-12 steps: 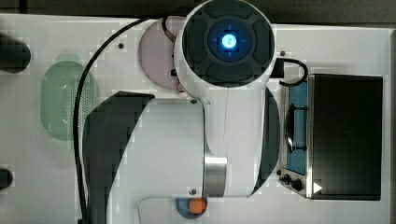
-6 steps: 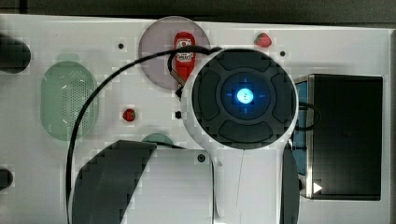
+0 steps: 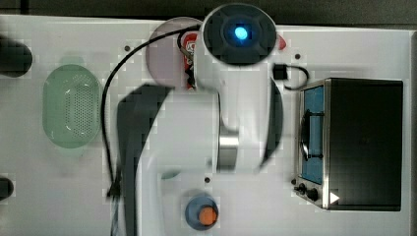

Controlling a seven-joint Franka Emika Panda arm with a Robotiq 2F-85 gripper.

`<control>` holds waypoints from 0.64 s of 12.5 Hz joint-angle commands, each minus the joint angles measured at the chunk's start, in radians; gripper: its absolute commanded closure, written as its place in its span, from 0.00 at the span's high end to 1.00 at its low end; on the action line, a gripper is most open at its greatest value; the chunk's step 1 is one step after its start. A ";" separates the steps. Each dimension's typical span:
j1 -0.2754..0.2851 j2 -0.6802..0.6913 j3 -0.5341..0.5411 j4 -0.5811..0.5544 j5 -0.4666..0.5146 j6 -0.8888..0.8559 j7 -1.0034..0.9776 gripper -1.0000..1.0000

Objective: Pick ketchup from plate and place it on table.

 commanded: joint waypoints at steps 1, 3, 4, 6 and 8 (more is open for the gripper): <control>0.008 0.103 0.022 -0.007 0.004 0.059 -0.167 1.00; 0.014 0.169 0.025 -0.004 0.004 0.123 -0.289 1.00; 0.018 0.198 0.025 -0.004 0.003 0.162 -0.347 1.00; 0.024 0.254 0.025 -0.004 0.003 0.227 -0.428 1.00; 0.032 0.308 0.025 -0.002 -0.002 0.281 -0.445 1.00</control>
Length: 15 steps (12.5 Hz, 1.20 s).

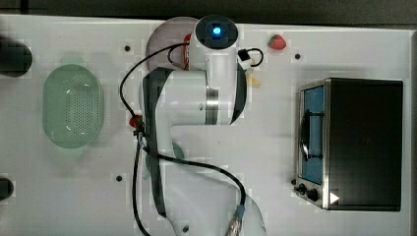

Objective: Pick ketchup from plate and place it on table.

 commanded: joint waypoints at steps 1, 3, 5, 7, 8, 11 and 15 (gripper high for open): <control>0.014 0.026 0.010 0.033 -0.003 0.068 -0.118 1.00; 0.024 0.088 0.010 0.054 -0.007 0.129 -0.122 1.00; 0.035 0.158 0.010 0.098 -0.031 0.185 -0.125 1.00; 0.041 0.228 0.010 0.155 -0.064 0.224 -0.125 1.00; 0.043 0.263 0.010 0.184 -0.080 0.237 -0.125 1.00; 0.048 0.359 0.010 0.277 -0.102 0.302 -0.125 1.00; 0.049 0.452 0.007 0.341 -0.102 0.339 -0.125 1.00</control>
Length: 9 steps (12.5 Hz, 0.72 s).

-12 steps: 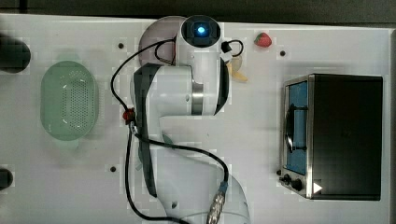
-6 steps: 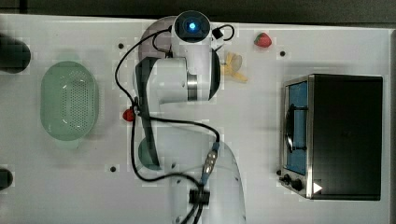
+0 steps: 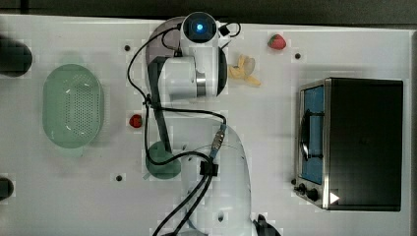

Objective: Pick ketchup from plate and place it on table.

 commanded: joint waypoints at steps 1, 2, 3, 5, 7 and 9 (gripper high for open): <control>0.011 0.029 -0.003 0.051 0.000 0.038 -0.032 1.00; 0.011 0.043 -0.003 0.058 0.000 0.053 -0.032 1.00; 0.011 0.051 -0.005 0.059 0.000 0.054 -0.032 1.00; 0.011 0.052 -0.006 0.066 0.000 0.056 -0.032 1.00; 0.011 0.047 -0.009 0.080 0.000 0.054 -0.032 0.85; 0.010 0.045 -0.015 0.082 0.000 0.051 -0.032 0.64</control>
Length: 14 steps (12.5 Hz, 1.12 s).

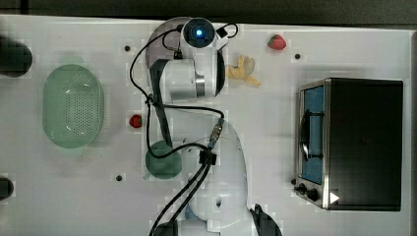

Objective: Pick ketchup from plate and place it on table.

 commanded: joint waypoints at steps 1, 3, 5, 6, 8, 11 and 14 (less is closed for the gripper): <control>0.002 -0.022 -0.006 0.040 -0.001 -0.013 -0.026 0.64; 0.002 -0.037 -0.003 0.042 0.000 -0.013 -0.025 0.64; 0.000 -0.087 -0.003 0.041 0.002 -0.038 -0.020 0.64; -0.003 -0.124 -0.003 0.041 0.003 -0.072 -0.017 0.64; -0.015 -0.214 -0.003 0.040 0.013 -0.188 -0.017 0.64; -0.050 -0.359 -0.006 0.018 0.067 -0.387 -0.014 0.64; -0.103 -0.506 -0.008 -0.076 0.099 -0.477 -0.014 0.64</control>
